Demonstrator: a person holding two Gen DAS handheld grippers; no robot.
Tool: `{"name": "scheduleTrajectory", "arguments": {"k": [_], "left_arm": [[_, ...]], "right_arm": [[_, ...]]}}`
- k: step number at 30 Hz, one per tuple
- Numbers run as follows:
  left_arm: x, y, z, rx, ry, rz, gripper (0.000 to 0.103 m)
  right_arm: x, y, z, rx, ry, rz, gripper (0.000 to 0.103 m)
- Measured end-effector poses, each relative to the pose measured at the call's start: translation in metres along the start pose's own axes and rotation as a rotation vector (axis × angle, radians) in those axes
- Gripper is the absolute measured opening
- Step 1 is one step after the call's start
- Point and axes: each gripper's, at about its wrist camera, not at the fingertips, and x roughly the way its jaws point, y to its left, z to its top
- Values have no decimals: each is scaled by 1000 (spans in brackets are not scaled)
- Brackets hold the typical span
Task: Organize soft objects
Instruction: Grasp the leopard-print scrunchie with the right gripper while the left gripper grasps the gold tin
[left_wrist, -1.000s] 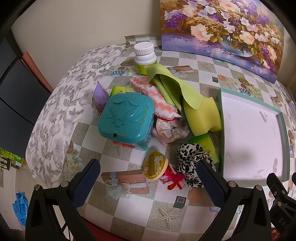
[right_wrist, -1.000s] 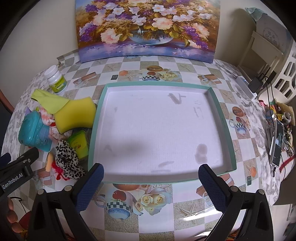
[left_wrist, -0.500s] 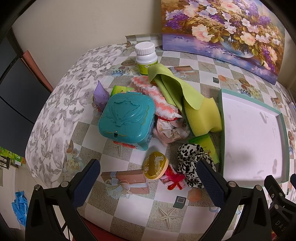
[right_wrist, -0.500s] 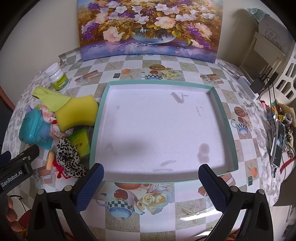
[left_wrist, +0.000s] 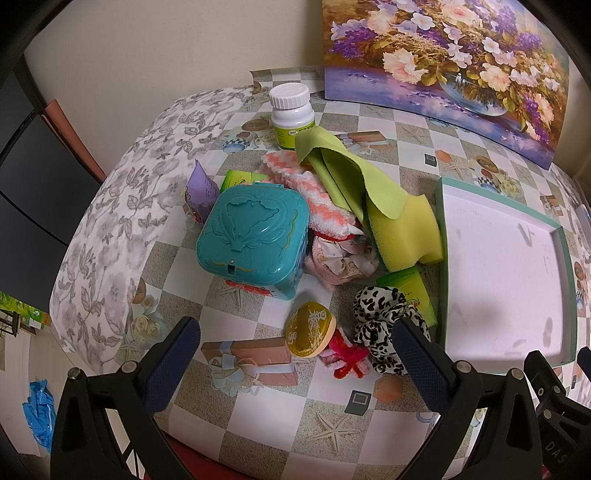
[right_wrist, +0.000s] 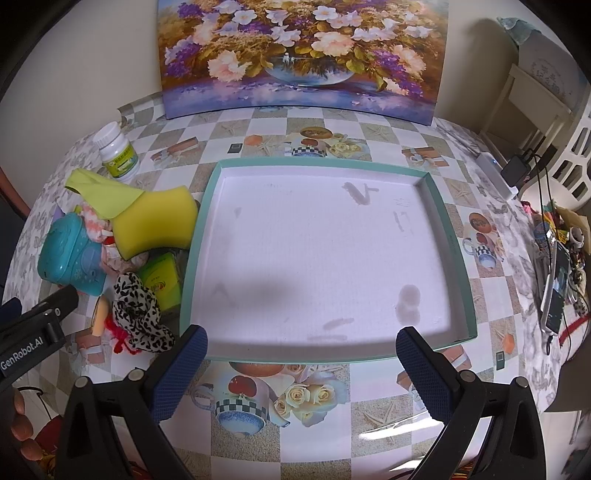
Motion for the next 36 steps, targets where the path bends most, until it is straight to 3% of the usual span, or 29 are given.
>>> {"name": "scheduleTrajectory", "arguments": {"k": [22, 29, 36], "left_arm": [[0, 2, 0, -6, 1, -4, 103], [8, 18, 2, -84, 29, 18, 103], [31, 36, 0, -171, 116, 20, 103]], "right_arm": [[0, 5, 0, -16, -6, -1, 103], [17, 47, -2, -117, 52, 152, 103], [37, 86, -1, -184, 73, 222, 103]]}}
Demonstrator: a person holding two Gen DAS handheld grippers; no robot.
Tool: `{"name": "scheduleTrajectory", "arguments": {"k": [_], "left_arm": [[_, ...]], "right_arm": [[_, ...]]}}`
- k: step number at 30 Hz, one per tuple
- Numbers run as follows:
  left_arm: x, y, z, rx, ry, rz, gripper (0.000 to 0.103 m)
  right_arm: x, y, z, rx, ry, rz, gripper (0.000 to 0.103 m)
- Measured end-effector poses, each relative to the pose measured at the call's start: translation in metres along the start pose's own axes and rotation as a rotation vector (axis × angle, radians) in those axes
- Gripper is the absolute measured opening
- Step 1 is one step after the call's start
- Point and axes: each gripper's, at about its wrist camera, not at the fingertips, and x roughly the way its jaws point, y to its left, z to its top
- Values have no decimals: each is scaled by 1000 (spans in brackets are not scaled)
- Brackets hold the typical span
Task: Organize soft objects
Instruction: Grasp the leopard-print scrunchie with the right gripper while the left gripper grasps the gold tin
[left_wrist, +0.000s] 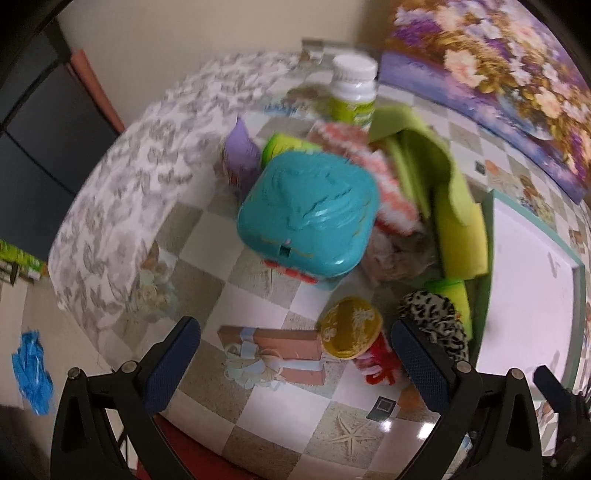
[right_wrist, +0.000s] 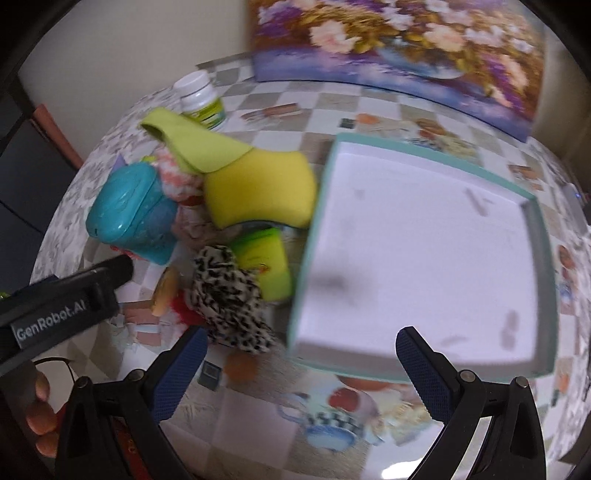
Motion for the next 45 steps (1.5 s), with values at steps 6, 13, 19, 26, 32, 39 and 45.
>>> {"name": "scheduleTrajectory", "arguments": {"k": [6, 13, 19, 26, 32, 39, 45], "left_arm": [[26, 8, 3, -65, 105, -44, 103], [41, -3, 5, -61, 150, -109, 103], [54, -16, 6, -46, 184, -139, 88], [71, -24, 5, -57, 216, -198, 76], [85, -30, 4, -59, 244, -261, 57], [85, -39, -1, -26, 223, -231, 53], [67, -43, -2, -19, 173, -221, 53]], "right_arm": [[13, 20, 5, -70, 2, 17, 90], [19, 35, 6, -134, 0, 53, 73], [25, 38, 8, -131, 9, 91, 59], [26, 37, 7, -118, 16, 119, 47], [26, 34, 7, -99, 23, 141, 38], [26, 32, 8, -81, 26, 155, 32], [21, 28, 8, -55, 24, 165, 31]]}}
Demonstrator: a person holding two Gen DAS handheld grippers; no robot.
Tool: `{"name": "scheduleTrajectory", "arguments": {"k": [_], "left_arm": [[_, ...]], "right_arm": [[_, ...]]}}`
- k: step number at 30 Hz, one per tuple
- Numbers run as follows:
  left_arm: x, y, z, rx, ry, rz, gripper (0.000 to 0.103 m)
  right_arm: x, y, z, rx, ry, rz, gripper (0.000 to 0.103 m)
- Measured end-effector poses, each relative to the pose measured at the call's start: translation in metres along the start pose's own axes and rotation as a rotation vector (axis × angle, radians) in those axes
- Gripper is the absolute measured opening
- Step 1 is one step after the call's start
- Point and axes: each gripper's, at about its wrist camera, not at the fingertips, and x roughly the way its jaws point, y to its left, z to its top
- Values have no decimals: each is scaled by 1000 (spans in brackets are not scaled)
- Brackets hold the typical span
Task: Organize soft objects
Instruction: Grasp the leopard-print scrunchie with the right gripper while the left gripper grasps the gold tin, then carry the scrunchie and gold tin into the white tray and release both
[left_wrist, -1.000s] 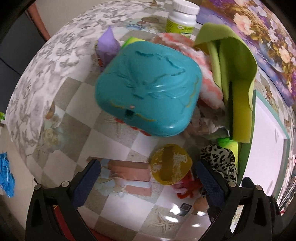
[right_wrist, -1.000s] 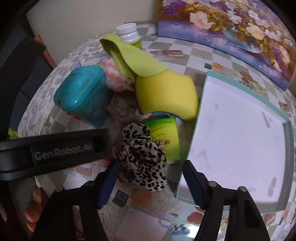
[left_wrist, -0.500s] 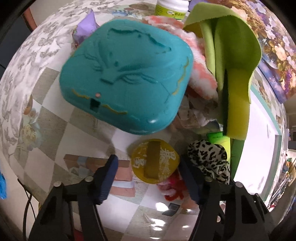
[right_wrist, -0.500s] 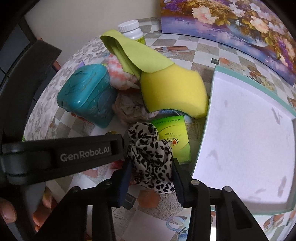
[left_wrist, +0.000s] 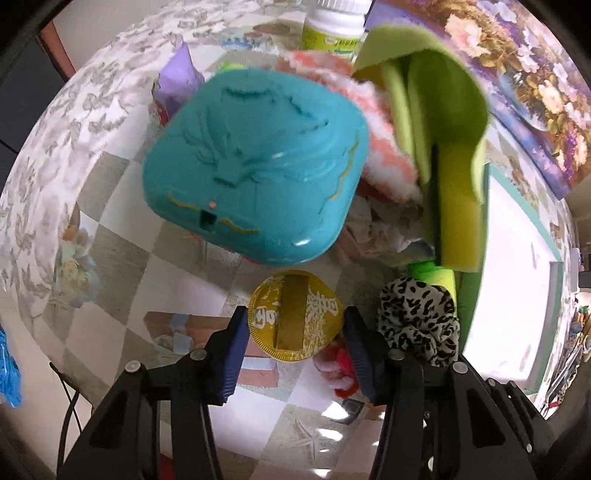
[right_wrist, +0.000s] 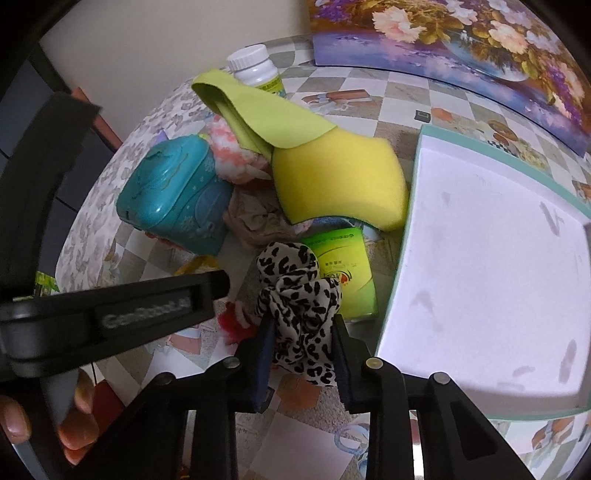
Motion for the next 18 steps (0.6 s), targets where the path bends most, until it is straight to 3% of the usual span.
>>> {"name": "scheduleTrajectory", "arguments": {"k": [10, 18], "left_arm": [[-64, -15, -22, 84, -190, -56, 53], [-86, -31, -26, 187, -259, -54, 53]], "right_arm": [[-39, -20, 2, 89, -81, 30, 31], [-79, -54, 3, 184, -148, -8, 31]]}}
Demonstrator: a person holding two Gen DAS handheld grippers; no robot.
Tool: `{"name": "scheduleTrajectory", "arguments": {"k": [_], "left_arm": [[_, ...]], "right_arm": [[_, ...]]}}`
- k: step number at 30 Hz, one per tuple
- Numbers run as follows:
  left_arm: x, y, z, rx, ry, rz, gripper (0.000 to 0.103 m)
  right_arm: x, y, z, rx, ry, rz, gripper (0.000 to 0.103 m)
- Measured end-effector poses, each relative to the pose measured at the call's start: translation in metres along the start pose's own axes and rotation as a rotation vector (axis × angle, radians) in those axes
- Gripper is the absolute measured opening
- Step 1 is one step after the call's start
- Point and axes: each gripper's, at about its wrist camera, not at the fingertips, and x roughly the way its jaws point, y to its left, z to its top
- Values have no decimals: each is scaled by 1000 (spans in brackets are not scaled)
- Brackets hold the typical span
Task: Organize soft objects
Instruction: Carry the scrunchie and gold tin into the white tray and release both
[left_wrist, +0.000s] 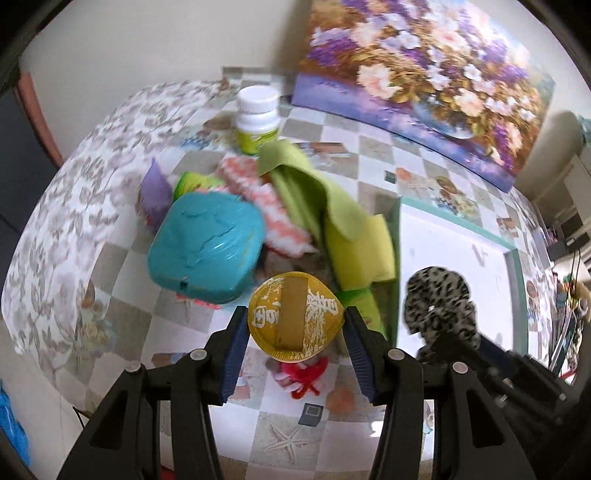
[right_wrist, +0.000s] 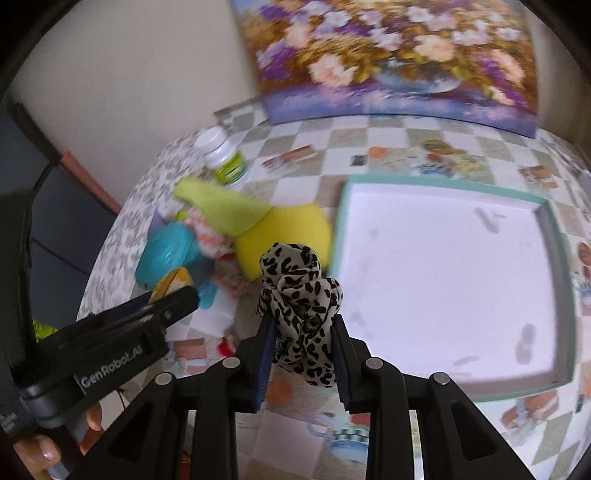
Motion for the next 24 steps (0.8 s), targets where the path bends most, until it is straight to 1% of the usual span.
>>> {"name": "scheduleTrajectory", "arguments": {"k": [2, 3, 6, 9, 11, 14, 17, 18, 21, 24], "left_arm": [[-1, -5, 7, 22, -7, 0, 53], [-1, -11, 6, 38, -10, 0, 53], [0, -29, 3, 89, -13, -6, 53], [1, -51, 0, 151, -14, -18, 53], [2, -65, -3, 192, -14, -29, 53], [5, -86, -8, 248, -12, -39, 53], [11, -106, -15, 299, -13, -36, 53], [14, -113, -18, 320, -9, -31, 54], [22, -131, -26, 374, -2, -27, 54], [30, -148, -32, 422, -5, -32, 54]], "right_arm": [[-9, -13, 2, 31, -15, -40, 31], [-14, -23, 4, 55, -22, -67, 31], [-24, -56, 7, 139, -32, -113, 31], [-32, -86, 8, 209, -39, -200, 31], [-38, -103, 8, 248, -47, -240, 31], [-44, -130, 7, 322, -47, -245, 31], [-40, -153, 5, 375, -17, -313, 31], [-37, -161, 4, 404, -4, -325, 31], [-38, -181, -4, 469, 8, -332, 31], [-39, -189, -7, 498, 2, -333, 31]]}}
